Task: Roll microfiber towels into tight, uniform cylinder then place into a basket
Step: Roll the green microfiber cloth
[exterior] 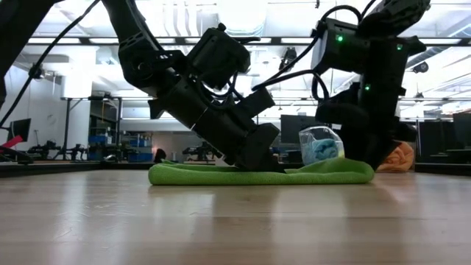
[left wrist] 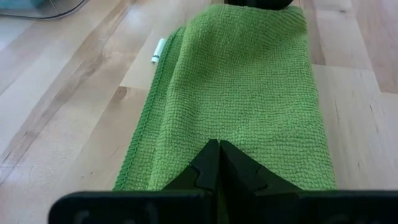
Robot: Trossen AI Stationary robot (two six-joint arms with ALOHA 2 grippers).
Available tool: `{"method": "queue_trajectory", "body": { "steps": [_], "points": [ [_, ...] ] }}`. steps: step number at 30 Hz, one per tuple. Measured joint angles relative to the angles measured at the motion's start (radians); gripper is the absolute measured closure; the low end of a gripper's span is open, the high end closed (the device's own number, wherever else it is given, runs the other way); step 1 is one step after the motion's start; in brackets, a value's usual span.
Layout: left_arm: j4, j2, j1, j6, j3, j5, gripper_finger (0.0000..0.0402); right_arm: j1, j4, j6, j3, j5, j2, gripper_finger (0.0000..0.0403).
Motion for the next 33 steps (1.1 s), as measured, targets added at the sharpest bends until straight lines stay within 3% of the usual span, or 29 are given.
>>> {"method": "queue_trajectory", "body": {
  "steps": [6,13,33],
  "points": [
    [-0.001,0.000,0.000,0.001,0.001,-0.001,0.0402,0.000,-0.012,-0.021,0.011,0.014,0.013,0.0297],
    [-0.001,0.000,0.000,0.001,0.001,-0.001,0.0402,0.000,0.012,-0.079,0.010,0.034,0.017,0.0387],
    [-0.121,-0.144,-0.001,0.026,-0.029,0.000,0.0402,0.034,-0.027,-0.133,0.054,0.066,-0.105,0.0395]
  ]
}}
